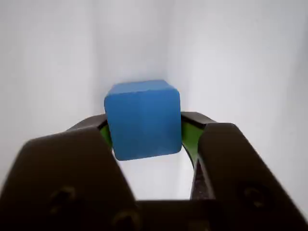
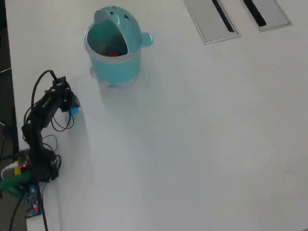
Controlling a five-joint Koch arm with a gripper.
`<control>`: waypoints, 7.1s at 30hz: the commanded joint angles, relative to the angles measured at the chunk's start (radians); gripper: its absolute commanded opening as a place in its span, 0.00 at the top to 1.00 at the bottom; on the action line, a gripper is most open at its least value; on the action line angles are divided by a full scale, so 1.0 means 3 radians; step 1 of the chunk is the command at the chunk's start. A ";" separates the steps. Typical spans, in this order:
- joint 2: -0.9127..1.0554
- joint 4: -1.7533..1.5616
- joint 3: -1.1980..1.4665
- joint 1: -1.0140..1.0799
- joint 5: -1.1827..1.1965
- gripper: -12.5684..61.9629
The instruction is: Grasp RGB lego blocks and put them in the bin one by one.
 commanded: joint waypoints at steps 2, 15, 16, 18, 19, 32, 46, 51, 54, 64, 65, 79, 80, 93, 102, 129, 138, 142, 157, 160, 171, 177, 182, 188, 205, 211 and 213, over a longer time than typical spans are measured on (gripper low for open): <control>0.0276 -0.0143 -0.0343 0.0000 -0.0015 0.66; 0.0522 -0.0568 -0.1012 -0.0179 0.0808 0.66; 0.0522 -0.0573 -0.1069 -0.0184 0.0828 0.66; 0.0506 -0.0752 -0.1355 -0.0169 0.1023 0.66; 0.0506 -0.0793 -0.1386 -0.0164 0.1099 0.66; 0.0148 -0.1053 -0.2572 0.0112 0.1386 0.70; -0.0777 -0.1570 -0.3978 0.0419 0.1442 0.70; -0.0926 -0.1846 -0.3978 0.0516 0.1498 0.70; -0.1104 -0.1917 -0.4111 0.0593 0.1503 0.69; -0.1381 -0.2112 -0.4157 0.0798 0.1473 0.50; -0.1375 -0.2112 -0.4152 0.0798 0.1478 0.49; -0.0552 -0.2004 -0.3048 0.0654 0.1580 0.43; -0.0481 -0.2004 -0.2950 0.0654 0.1585 0.42; 0.0251 -0.2061 -0.2163 0.0813 0.2127 0.41; 0.0997 -0.2265 -0.1253 0.1135 0.3165 0.41; 0.2260 -0.4341 0.1723 0.2306 0.5231 0.41; 0.2347 -0.4520 0.2199 0.2541 0.5706 0.41; 0.2403 -0.4725 0.2526 0.2664 0.5926 0.41; 0.2874 -0.4985 0.4106 0.2817 0.6412 0.41; 0.2920 -0.4980 0.4336 0.2884 0.6540 0.41; 0.2981 -0.4970 0.4668 0.3053 0.6816 0.41; 0.3058 -0.4929 0.4771 0.3053 0.6898 0.41; 0.3104 -0.4893 0.4837 0.3119 0.6898 0.41; 0.3140 -0.4740 0.4924 0.3232 0.6898 0.41; 0.3196 -0.4208 0.4980 0.3324 0.6969 0.39; 0.3201 -0.4172 0.4985 0.3359 0.7021 0.39; 0.3196 -0.4172 0.4980 0.3370 0.7046 0.39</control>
